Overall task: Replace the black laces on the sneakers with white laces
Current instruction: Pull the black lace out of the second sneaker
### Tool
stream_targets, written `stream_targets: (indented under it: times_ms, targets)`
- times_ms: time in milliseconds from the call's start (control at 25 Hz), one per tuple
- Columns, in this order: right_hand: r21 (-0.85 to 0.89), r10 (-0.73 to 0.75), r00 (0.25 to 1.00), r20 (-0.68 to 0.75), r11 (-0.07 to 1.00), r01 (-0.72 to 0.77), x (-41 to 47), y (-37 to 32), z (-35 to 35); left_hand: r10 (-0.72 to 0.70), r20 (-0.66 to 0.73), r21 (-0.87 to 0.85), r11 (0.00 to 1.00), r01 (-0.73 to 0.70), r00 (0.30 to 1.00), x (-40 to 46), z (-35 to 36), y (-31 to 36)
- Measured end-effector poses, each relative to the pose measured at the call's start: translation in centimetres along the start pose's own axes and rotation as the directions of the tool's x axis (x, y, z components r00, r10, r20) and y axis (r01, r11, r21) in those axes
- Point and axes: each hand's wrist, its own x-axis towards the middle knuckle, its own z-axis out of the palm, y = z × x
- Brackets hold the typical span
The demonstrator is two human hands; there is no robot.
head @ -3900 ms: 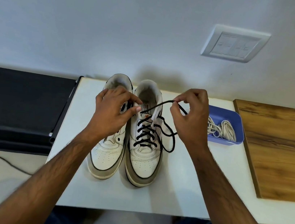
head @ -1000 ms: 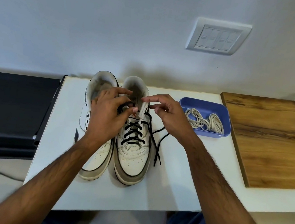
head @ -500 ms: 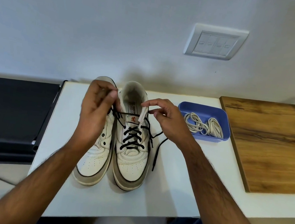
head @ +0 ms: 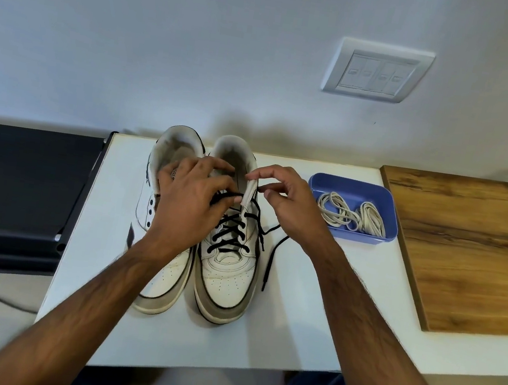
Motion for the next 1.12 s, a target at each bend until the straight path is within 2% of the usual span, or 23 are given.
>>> stream_targets:
  times_ms: [80, 240, 360, 560, 640, 720, 840, 1000, 1120]
  targets:
    - [-0.002, 0.003, 1.0, 0.0, 1.0, -0.003, 0.0, -0.1, 0.0, -0.018, -0.017, -0.079, 0.997, 0.016, 1.0, 0.0, -0.1, 0.0]
    - [-0.003, 0.003, 1.0, 0.004, 1.0, -0.003, -0.1, -0.1, 0.0, 0.012, -0.014, -0.042, 0.999, -0.013, 1.0, 0.0, -0.2, 0.0]
    - [-0.009, 0.005, 1.0, 0.008, 1.0, -0.005, -0.1, -0.1, -0.1, -0.025, 0.017, -0.107, 0.994, 0.026, 1.0, 0.2, -0.3, 0.0]
    - [-0.017, -0.004, 1.0, 0.007, 1.0, 0.005, -0.1, -0.1, 0.0, -0.062, -0.042, -0.152, 0.987, 0.055, 0.997, 0.1, 0.1, 0.3]
    - [-0.02, -0.004, 1.0, 0.006, 1.0, 0.004, 0.0, -0.1, 0.0, -0.053, -0.088, -0.239, 0.971, 0.031, 0.995, 0.0, 0.2, 0.2]
    - [-0.01, 0.0, 1.0, 0.007, 1.0, 0.0, 0.1, 0.0, 0.0, -0.15, -0.093, -0.505, 0.859, 0.083, 0.984, 0.1, -0.3, 0.2]
    - [-0.004, 0.001, 1.0, 0.012, 1.0, -0.001, 0.1, 0.2, -0.1, -0.341, -0.055, -0.792, 0.588, 0.167, 0.938, 0.3, -1.4, -0.1]
    - [-0.015, -0.004, 1.0, 0.016, 1.0, 0.004, 0.2, 0.3, -0.2, -0.376, -0.061, -0.958, 0.282, 0.052, 0.925, 0.2, -2.5, -0.6]
    - [-0.008, 0.003, 1.0, 0.017, 1.0, -0.003, 0.1, 0.2, -0.1, -0.34, -0.073, -0.98, 0.199, -0.004, 0.938, 0.1, -2.7, -0.3]
